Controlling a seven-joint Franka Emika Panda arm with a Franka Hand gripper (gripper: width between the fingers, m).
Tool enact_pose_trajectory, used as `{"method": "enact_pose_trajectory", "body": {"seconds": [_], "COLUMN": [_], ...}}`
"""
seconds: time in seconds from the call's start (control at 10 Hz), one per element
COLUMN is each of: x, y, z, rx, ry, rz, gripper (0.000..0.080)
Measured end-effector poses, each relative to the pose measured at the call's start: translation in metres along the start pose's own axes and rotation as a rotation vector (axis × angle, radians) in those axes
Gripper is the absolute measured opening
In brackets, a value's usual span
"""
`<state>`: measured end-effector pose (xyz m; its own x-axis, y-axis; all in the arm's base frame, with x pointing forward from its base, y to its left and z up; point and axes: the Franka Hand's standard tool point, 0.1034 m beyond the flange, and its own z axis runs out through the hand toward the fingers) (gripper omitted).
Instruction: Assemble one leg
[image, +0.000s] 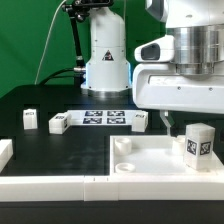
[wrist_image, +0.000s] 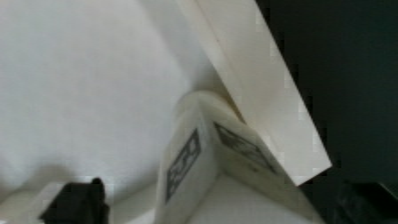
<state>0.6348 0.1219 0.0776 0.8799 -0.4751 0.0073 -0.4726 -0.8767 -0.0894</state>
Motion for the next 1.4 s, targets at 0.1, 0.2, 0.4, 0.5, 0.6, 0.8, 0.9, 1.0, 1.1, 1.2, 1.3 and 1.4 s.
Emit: {"method": "enact_pose_trajectory", "body": {"seconds": [0.1, 0.2, 0.4, 0.5, 0.6, 0.8, 0.9, 1.0, 1.1, 1.2, 1.3, 1.4], "x": [0.0000, 0.0026, 0.0019, 0.0015, 0.0016, 0.0021, 0.0022, 0.0024, 0.0024, 0.0024, 0.0023, 0.0023], "y": [-0.0010, 0.0009, -0.0004, -0.0007, -0.0004, 0.0014, 0.0014, 0.0016, 0.0016, 0.0016, 0.0016, 0.0017], "z": [-0.0007, -0.0015, -0.0015, -0.0014, -0.0013, -0.0008, -0.0008, -0.0008, -0.0008, -0.0007, -0.0006, -0.0006], "rx": [-0.006, -0.005, -0.005, -0.011, -0.017, -0.027, -0.027, -0.027, -0.027, -0.027, -0.026, -0.026], "ry": [0.002, 0.003, 0.003, 0.004, 0.006, 0.005, 0.005, 0.005, 0.005, 0.005, 0.005, 0.005], "rz": [-0.096, -0.250, -0.383, -0.485, -0.579, -0.760, -0.808, -0.808, -0.807, -0.807, -0.796, -0.775], "gripper": [0.0648, 0.0649, 0.0649, 0.0649, 0.0649, 0.0649, 0.0649, 0.0540, 0.0393, 0.0393, 0.0291, 0.0291]}}
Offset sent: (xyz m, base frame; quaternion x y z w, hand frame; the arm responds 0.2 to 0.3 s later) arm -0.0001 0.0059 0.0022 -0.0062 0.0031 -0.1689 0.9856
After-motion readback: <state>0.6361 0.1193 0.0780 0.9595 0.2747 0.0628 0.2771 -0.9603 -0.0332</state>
